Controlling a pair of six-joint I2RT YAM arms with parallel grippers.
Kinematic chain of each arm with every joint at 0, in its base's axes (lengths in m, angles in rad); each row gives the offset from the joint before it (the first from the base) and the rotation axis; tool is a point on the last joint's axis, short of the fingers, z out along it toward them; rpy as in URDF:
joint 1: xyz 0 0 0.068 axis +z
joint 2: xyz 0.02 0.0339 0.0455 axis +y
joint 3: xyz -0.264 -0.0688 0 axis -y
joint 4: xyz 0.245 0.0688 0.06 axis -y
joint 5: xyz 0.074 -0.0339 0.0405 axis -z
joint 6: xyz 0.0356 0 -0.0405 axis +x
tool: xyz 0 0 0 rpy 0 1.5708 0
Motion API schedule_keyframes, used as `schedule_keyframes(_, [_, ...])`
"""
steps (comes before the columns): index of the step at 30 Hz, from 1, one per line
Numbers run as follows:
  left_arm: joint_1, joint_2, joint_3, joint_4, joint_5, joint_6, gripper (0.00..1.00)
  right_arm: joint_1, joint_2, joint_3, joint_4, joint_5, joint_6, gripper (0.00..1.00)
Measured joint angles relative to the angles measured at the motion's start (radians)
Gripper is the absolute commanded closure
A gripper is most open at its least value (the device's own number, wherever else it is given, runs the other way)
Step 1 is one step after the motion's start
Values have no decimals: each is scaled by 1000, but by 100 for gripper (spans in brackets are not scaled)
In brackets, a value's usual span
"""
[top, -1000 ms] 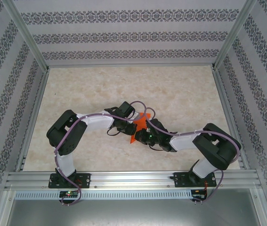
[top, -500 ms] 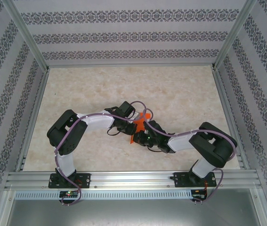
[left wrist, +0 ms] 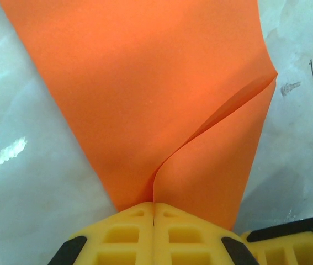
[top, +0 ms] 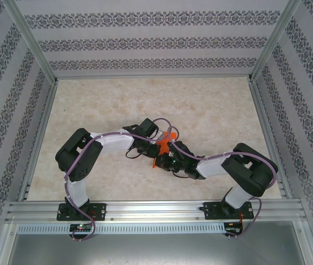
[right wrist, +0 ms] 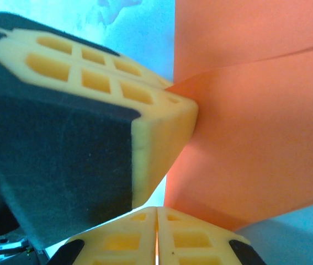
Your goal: Fold a paper plane with a square sheet of paper (pick it up from the middle)
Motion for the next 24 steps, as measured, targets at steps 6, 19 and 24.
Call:
schedule_keyframes(6, [2, 4, 4, -2, 4, 0, 96, 3, 26, 2, 26, -15, 0, 91])
schedule_keyframes(19, [8, 4, 4, -2, 8, 0, 96, 3, 21, 32, -28, -31, -23, 91])
schedule_keyframes(24, [8, 4, 5, -2, 8, 0, 96, 21, -4, 55, -73, -38, -31, 91])
